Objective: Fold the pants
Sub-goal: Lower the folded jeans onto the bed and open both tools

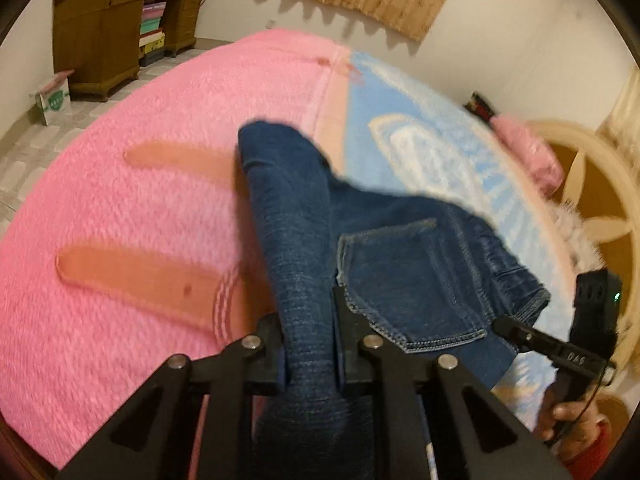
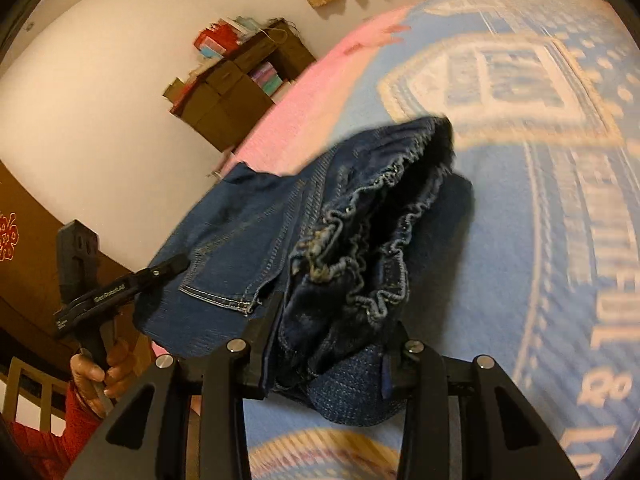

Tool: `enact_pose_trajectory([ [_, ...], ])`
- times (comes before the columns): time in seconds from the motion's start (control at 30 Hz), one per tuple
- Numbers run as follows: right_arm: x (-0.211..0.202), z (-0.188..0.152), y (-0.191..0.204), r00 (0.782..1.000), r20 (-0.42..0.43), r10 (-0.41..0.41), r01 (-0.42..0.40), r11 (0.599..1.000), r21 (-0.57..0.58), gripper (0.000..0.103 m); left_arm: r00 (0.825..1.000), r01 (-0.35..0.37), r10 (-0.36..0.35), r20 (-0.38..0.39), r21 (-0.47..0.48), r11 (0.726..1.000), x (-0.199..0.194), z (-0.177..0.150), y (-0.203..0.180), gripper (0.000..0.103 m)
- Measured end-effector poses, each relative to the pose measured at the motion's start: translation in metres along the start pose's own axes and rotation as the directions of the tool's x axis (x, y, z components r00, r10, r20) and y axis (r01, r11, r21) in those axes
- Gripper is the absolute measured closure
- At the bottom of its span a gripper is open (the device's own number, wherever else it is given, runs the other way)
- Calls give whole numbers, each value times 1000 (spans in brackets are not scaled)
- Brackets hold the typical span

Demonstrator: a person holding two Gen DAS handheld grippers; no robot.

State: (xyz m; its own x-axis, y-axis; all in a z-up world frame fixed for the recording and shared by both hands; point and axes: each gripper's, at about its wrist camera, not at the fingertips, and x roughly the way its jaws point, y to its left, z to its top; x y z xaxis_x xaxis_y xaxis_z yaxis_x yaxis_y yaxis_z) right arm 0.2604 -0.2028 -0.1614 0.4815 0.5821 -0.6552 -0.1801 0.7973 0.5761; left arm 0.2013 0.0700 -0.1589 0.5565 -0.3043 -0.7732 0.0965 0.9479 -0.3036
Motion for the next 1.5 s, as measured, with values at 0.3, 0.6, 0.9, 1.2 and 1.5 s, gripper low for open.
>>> enact_pose_trajectory([
  [0.3,21,-45,-26,992,124,-4,-13,991,135,58,981,-193,194,-17,41,980,34,-9,1,50],
  [0.6,3,-48,-28,991,129,-23,-5,976,217,46,970,-242,242,-12,-3,970,22,-14,6,28],
  [0.9,9,-33,-41,990,136,24,-64,951,303,37,991,-120,118,-61,-33,992,46,3,7,15],
  [1.2,46,0,27,985,57,-166,170,982,-85,60,998,19,-11,63,-134,991,15,13,18,89],
  [1.5,50,2,84,992,118,43,-9,960,-279,61,941,-252,260,214,-66,966,-52,-10,19,88],
])
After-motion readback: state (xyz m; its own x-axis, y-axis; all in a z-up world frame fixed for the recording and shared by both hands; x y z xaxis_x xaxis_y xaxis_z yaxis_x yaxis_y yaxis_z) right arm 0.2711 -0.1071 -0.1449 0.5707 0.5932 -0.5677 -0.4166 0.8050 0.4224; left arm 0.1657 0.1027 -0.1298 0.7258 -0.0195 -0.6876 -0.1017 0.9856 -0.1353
